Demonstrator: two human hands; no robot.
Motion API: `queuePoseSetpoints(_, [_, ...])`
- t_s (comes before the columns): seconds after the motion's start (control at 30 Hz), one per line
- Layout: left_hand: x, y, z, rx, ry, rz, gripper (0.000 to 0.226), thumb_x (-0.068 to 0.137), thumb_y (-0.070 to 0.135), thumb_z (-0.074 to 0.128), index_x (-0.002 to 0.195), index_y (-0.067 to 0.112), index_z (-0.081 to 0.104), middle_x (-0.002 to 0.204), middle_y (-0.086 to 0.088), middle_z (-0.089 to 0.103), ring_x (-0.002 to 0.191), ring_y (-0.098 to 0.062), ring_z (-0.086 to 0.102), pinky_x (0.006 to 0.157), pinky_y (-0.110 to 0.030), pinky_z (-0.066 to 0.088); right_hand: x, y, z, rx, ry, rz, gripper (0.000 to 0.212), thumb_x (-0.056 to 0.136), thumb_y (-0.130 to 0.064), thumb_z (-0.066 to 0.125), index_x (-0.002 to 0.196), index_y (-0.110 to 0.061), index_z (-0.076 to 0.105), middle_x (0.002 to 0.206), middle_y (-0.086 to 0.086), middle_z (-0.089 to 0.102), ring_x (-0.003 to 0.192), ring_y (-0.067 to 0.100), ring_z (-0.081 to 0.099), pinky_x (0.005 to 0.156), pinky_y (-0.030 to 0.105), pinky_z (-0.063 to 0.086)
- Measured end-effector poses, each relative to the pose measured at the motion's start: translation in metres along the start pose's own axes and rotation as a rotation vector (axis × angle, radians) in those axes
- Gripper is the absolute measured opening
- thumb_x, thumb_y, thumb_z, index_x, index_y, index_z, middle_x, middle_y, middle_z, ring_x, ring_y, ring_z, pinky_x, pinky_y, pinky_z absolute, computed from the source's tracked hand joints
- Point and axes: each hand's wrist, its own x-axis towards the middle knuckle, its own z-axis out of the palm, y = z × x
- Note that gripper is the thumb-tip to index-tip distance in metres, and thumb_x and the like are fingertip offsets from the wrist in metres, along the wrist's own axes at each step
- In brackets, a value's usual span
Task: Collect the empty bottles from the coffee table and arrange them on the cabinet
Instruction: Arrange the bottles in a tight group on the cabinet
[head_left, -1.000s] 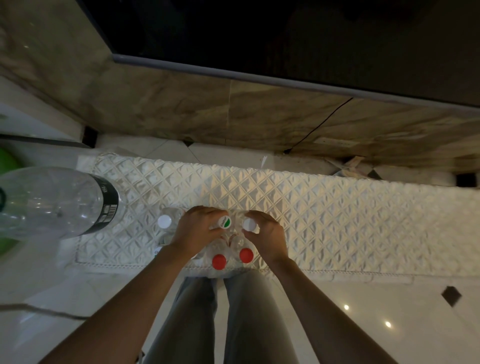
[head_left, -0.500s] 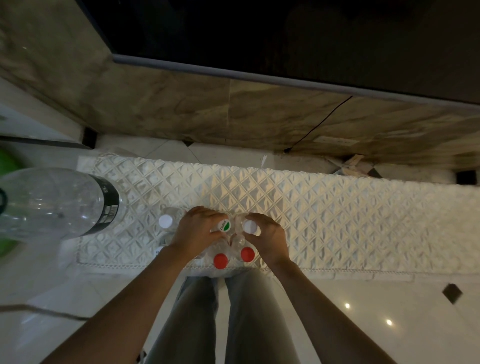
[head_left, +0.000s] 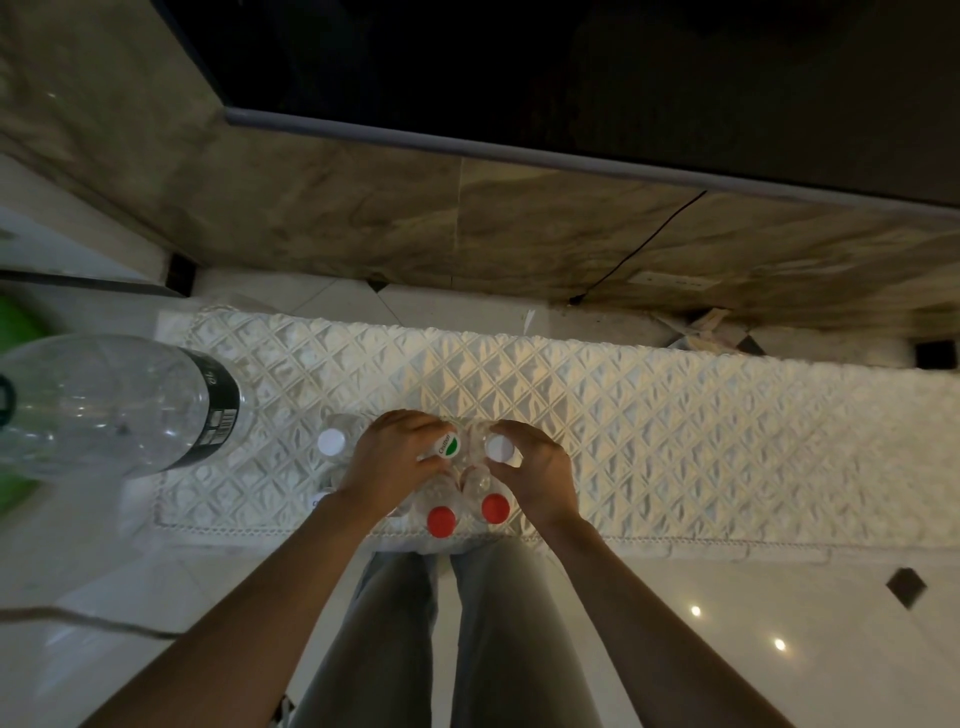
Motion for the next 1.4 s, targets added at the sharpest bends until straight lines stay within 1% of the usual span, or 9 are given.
queuePoseSetpoints(0.13, [0.001,0.0,0.001,0.003,0.006,0.004,0.038,0.067,0.015,0.082,0.102,0.008,0.07,0.096,-0.008,0.073,0.088,-0.026,0.068,0.078,-0.036,0.054,0.002,0.002,0.004,0.0,-0.008,0.014,0.039,0.075,-0.019,0.076,0.113,-0.018,0.067,0.118,-0.001,0.066,0.105,0.016,0.061,0.09,0.021,0.043])
queuePoseSetpoints(0.27, [0.0,0.0,0.002,-0.007,0.007,-0.025,0.038,0.074,0.018,0.077,0.11,0.01,0.067,0.101,-0.007,0.072,0.093,-0.025,0.067,0.082,-0.038,0.054,0.003,0.004,0.008,0.001,0.004,0.011,0.037,0.076,-0.023,0.074,0.112,-0.02,0.066,0.116,-0.002,0.066,0.103,0.015,0.061,0.087,0.022,0.045])
queuePoseSetpoints(0.43, [-0.003,-0.001,0.005,0.006,0.017,-0.042,0.039,0.073,0.023,0.078,0.108,0.011,0.067,0.1,-0.006,0.072,0.093,-0.024,0.066,0.084,-0.038,0.053,0.003,0.003,0.009,-0.012,0.012,-0.009,0.038,0.075,-0.023,0.075,0.111,-0.021,0.064,0.115,-0.004,0.065,0.101,0.014,0.06,0.082,0.024,0.047])
queuePoseSetpoints(0.63, [-0.016,0.0,-0.003,0.035,0.024,-0.022,0.044,0.066,0.017,0.083,0.106,0.007,0.067,0.103,-0.01,0.07,0.097,-0.029,0.065,0.086,-0.041,0.052,-0.005,-0.002,0.004,-0.025,-0.004,-0.028,0.044,0.074,-0.02,0.075,0.116,-0.018,0.061,0.121,-0.002,0.062,0.106,0.016,0.06,0.088,0.028,0.049])
queuePoseSetpoints(0.77, [-0.034,0.002,-0.014,0.082,0.044,-0.029,0.049,0.065,0.015,0.084,0.109,0.002,0.066,0.11,-0.015,0.067,0.107,-0.032,0.061,0.091,-0.046,0.051,-0.02,-0.012,-0.004,-0.032,0.06,-0.05,0.049,0.077,-0.019,0.074,0.122,-0.015,0.056,0.123,0.001,0.06,0.111,0.017,0.058,0.093,0.025,0.046])
queuePoseSetpoints(0.87, [-0.05,0.005,-0.021,0.149,0.077,-0.033,0.05,0.067,0.019,0.083,0.11,0.002,0.066,0.114,-0.015,0.066,0.109,-0.031,0.061,0.091,-0.045,0.051,-0.037,-0.017,-0.009,-0.029,0.144,-0.042,0.046,0.081,-0.02,0.071,0.124,-0.014,0.056,0.127,0.004,0.057,0.115,0.02,0.055,0.094,0.029,0.047])
queuePoseSetpoints(1.1, [-0.084,0.006,-0.014,0.168,0.092,-0.109,0.053,0.063,0.02,0.086,0.109,0.005,0.066,0.112,-0.015,0.066,0.108,-0.033,0.061,0.089,-0.045,0.052,-0.077,-0.013,0.0,-0.042,0.202,-0.097,0.039,0.078,-0.024,0.074,0.114,-0.016,0.062,0.118,0.002,0.062,0.107,0.019,0.059,0.084,0.026,0.049])
queuePoseSetpoints(1.2, [-0.092,0.007,-0.005,0.145,0.057,-0.074,0.054,0.062,0.022,0.086,0.11,0.007,0.067,0.112,-0.013,0.067,0.111,-0.032,0.06,0.091,-0.048,0.05,-0.085,-0.011,0.012,-0.099,0.15,-0.168,0.043,0.073,-0.027,0.077,0.112,-0.019,0.062,0.116,-0.001,0.062,0.106,0.017,0.057,0.081,0.024,0.048])
queuePoseSetpoints(1.4, [-0.085,0.015,0.018,0.178,0.021,0.014,0.053,0.061,0.033,0.086,0.106,0.012,0.067,0.107,-0.007,0.069,0.106,-0.029,0.062,0.092,-0.049,0.049,-0.08,-0.005,0.033,-0.009,0.086,0.032,0.047,0.075,-0.019,0.075,0.12,-0.018,0.059,0.117,0.001,0.062,0.104,0.02,0.059,0.084,0.02,0.041])
